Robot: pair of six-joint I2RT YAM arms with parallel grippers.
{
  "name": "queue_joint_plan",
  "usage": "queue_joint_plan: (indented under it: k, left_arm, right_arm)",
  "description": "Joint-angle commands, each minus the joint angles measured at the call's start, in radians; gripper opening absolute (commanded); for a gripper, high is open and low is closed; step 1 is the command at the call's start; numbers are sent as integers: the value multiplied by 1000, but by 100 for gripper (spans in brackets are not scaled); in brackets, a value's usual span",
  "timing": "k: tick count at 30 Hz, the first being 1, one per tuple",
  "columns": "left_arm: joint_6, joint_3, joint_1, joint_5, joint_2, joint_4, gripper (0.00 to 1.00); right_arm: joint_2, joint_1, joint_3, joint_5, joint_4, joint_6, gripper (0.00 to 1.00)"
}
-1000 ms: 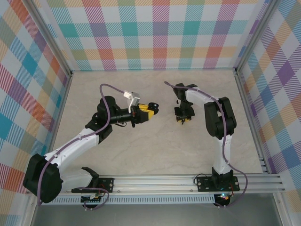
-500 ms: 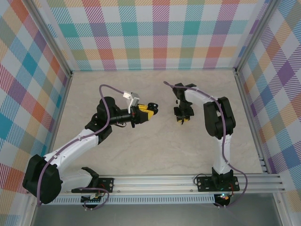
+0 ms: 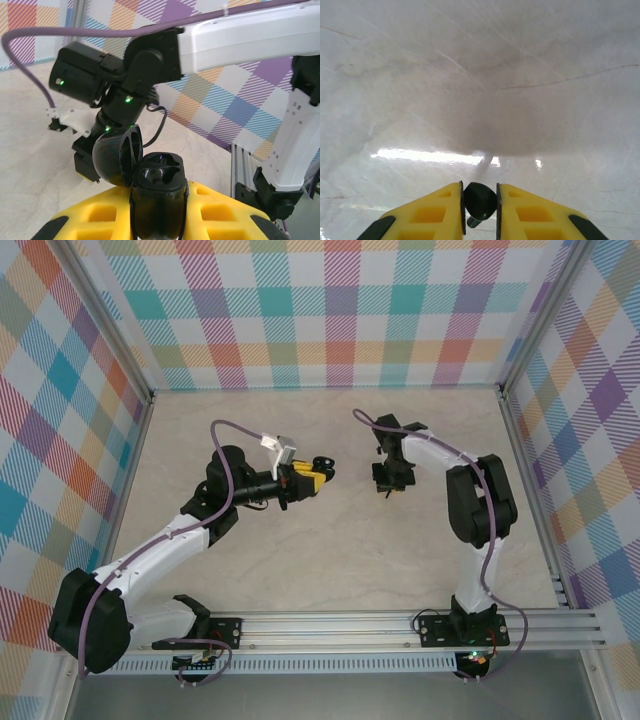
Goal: Insert wireless bluetooth earbuds into charging case
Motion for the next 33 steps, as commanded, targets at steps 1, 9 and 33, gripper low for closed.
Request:
queue_joint_plan:
  k: [1,9,33]
  left_arm:
    - [15,-15,5,-40,-19,-23,9]
    - [13,-13,5,-123,4,-75,9]
    - [-61,28,7,-158,200,-86,7]
  right_arm:
    - [-52,4,-41,-12,66,-2,21]
    - [-121,4,-120,-77,151,-31,21]
    - [-438,17,-227,-351,300,-46,20]
